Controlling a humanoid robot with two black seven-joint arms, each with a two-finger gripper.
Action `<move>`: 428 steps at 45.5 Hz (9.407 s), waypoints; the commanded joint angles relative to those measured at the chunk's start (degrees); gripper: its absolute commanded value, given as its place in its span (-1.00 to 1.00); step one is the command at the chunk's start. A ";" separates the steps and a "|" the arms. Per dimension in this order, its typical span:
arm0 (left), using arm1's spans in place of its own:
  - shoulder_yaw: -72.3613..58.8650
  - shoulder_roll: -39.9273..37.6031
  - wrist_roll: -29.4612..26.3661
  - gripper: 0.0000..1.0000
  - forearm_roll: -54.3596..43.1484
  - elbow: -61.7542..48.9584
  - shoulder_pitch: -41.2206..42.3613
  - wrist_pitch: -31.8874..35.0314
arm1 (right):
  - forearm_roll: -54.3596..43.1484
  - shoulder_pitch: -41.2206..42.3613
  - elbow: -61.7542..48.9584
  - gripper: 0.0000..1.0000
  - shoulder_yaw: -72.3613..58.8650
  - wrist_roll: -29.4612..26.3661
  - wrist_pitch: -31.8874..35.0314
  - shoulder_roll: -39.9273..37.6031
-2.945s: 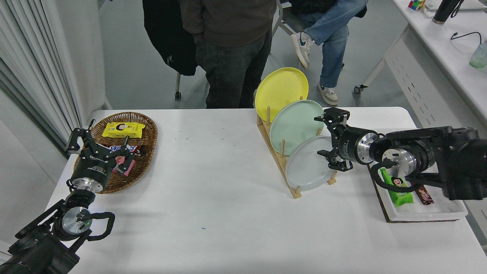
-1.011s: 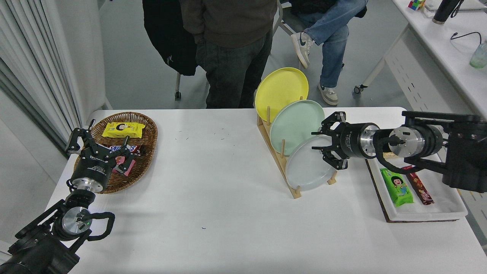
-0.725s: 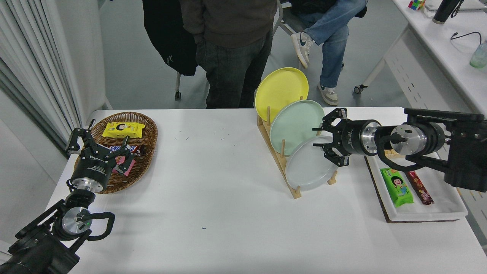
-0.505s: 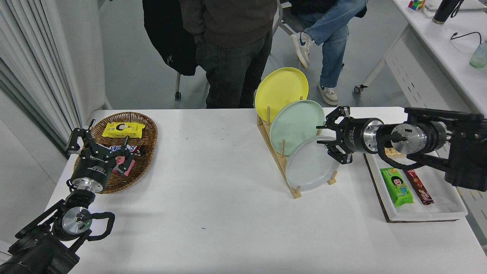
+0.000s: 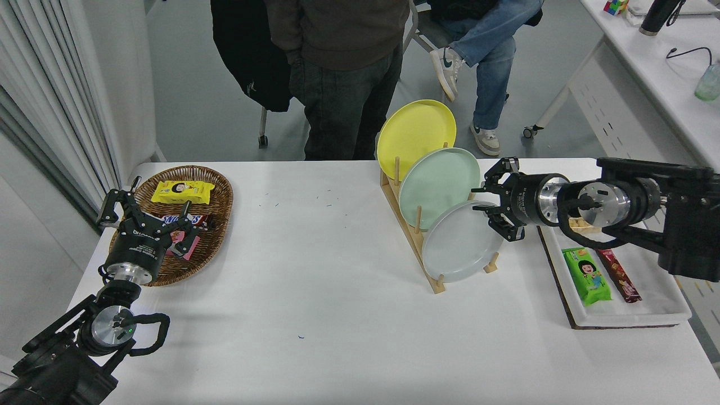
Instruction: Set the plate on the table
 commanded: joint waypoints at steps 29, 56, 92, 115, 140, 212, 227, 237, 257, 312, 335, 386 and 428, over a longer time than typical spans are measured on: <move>0.00 0.00 0.00 0.96 0.00 0.00 0.00 0.00 | -0.36 -0.79 0.25 -0.73 2.89 -2.98 1.81 -0.34; 0.00 0.00 0.00 0.96 0.00 0.00 0.00 0.00 | -0.36 -0.70 -0.36 -0.72 3.33 -2.98 1.46 -0.61; 0.00 0.00 0.00 0.96 0.00 0.00 0.00 0.00 | -0.18 -0.79 -1.51 -1.00 4.03 -6.76 1.99 -0.34; 0.00 0.00 0.00 0.96 0.00 0.00 0.00 0.00 | -0.71 0.79 -1.06 -1.00 8.42 -9.65 5.33 -3.77; 0.00 0.00 0.00 0.96 0.00 0.00 0.00 0.00 | 0.70 3.87 -0.89 -1.00 16.85 -20.11 7.26 -7.20; 0.00 0.00 0.00 0.96 0.00 0.00 0.00 0.00 | 3.07 10.55 -0.80 -1.00 26.35 -34.27 -14.44 -0.78; 0.00 0.00 0.00 0.96 0.00 0.00 0.00 0.00 | -0.17 6.16 -1.33 -1.00 32.42 -34.18 -28.50 3.17; 0.00 0.00 0.00 0.96 0.00 0.00 0.00 0.00 | -3.78 3.26 -2.12 -1.00 35.41 -33.83 -34.83 10.11; 0.00 0.00 0.00 0.96 0.00 0.00 0.00 0.00 | -6.59 1.58 -6.42 -1.00 39.10 -26.45 -30.36 16.27; 0.00 0.00 0.00 0.96 0.00 0.00 0.00 0.00 | -6.95 -5.71 -8.27 -1.00 38.66 -28.38 -35.54 28.13; 0.00 0.00 0.00 0.96 0.00 0.00 0.00 0.00 | -3.61 -3.78 -13.19 -1.00 34.62 -29.34 -40.37 30.77; 0.00 0.00 0.00 0.96 0.00 0.00 0.00 0.00 | 4.57 -8.34 -24.36 -1.00 36.64 -27.94 -32.55 30.77; 0.00 0.00 0.00 0.96 0.00 0.00 0.00 0.00 | 14.23 -11.86 -23.92 -1.00 35.76 -28.29 -40.37 30.77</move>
